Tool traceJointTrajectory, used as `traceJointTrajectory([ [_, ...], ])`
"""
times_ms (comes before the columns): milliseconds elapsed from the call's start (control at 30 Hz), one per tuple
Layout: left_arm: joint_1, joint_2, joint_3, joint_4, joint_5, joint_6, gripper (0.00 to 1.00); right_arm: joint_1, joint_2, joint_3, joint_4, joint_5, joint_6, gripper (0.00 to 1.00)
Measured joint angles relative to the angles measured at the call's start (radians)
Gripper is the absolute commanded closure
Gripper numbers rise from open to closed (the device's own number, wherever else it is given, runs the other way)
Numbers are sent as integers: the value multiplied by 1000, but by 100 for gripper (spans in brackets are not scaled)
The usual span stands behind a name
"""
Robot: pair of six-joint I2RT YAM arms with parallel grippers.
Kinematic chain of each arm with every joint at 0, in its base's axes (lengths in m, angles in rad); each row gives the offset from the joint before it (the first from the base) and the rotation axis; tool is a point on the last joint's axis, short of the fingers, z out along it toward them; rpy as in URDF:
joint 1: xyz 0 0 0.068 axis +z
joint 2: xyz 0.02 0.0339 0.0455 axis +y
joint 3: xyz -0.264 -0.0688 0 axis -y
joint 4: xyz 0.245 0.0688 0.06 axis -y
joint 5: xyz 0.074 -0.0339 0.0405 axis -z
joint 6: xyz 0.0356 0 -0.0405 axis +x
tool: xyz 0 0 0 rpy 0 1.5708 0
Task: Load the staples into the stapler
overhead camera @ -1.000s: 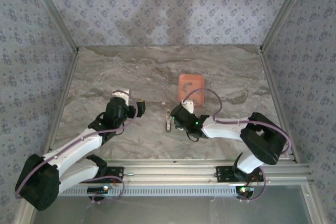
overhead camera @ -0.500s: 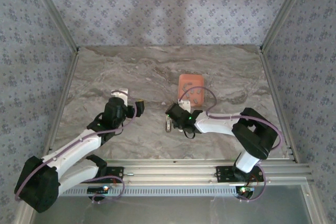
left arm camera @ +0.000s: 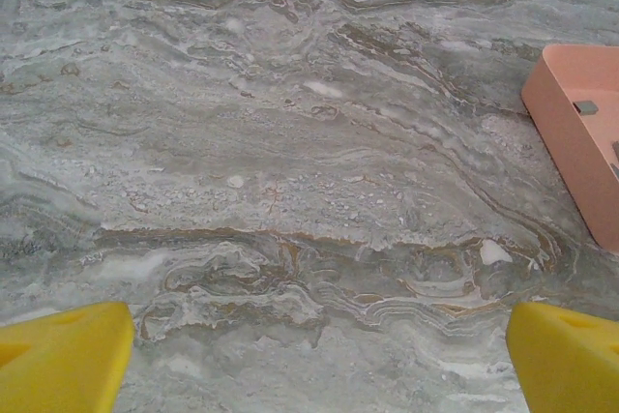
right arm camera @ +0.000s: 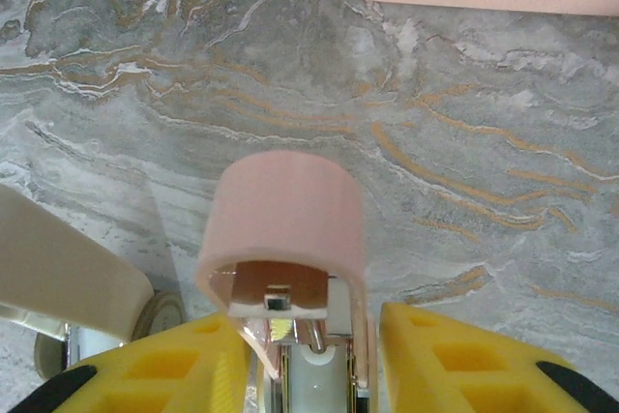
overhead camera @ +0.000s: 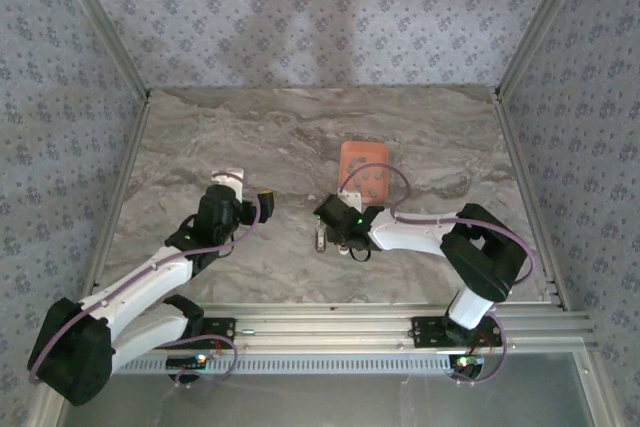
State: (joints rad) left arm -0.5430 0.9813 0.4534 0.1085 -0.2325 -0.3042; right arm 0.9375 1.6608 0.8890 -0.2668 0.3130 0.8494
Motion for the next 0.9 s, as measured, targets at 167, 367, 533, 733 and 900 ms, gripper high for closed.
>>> traceJointTrajectory([
  [167, 0, 0, 0, 0, 0, 0, 2, 0, 0, 0, -8, -10, 2, 53],
  [367, 0, 0, 0, -3, 11, 0, 2, 3, -13, 2, -35, -14, 4, 46],
  [533, 0, 0, 0, -8, 27, 0, 2, 0, -112, 2, -80, -34, -1, 44],
  [733, 0, 15, 0, -7, 39, 0, 2, -85, -204, 46, -155, -97, -87, 41],
  [900, 1, 57, 0, -6, 61, -5, 2, -264, -219, 111, -216, -203, -221, 40],
])
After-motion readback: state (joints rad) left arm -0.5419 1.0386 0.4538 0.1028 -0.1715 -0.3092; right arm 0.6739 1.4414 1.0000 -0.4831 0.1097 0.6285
